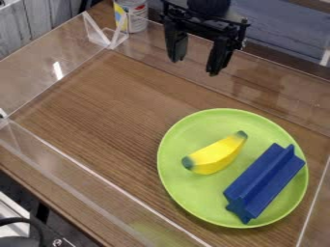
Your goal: Remove the banana from inside the green plate and put it on the table
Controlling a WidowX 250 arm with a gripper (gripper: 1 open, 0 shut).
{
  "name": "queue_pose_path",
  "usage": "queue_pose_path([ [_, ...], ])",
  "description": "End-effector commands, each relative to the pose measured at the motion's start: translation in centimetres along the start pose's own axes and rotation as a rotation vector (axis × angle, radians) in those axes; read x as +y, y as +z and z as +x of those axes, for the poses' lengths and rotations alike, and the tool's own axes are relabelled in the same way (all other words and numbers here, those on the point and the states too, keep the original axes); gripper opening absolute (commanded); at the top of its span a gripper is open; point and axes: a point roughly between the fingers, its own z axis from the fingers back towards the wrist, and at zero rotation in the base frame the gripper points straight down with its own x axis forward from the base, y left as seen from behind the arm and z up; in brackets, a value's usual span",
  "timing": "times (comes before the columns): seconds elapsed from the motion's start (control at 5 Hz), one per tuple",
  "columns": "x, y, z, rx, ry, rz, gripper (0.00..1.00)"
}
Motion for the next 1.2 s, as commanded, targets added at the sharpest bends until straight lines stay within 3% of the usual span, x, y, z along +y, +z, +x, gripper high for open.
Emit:
queue_pose_path([
  [0.0, 0.4, -1.0, 1.1, 0.001, -0.068, 0.000, 1.00],
  [0.2, 1.1, -1.3, 2.0, -0.001, -0.077, -0.003, 1.00],
  [0.4, 2.0, 0.0, 2.6, -0.039, -0.065, 0.003, 1.00],
  [0.6, 1.7, 1.1, 1.6, -0.043, -0.053, -0.010, 1.00],
  [1.0, -1.3, 1.5, 0.6, -0.044, -0.142, -0.044, 1.00],
])
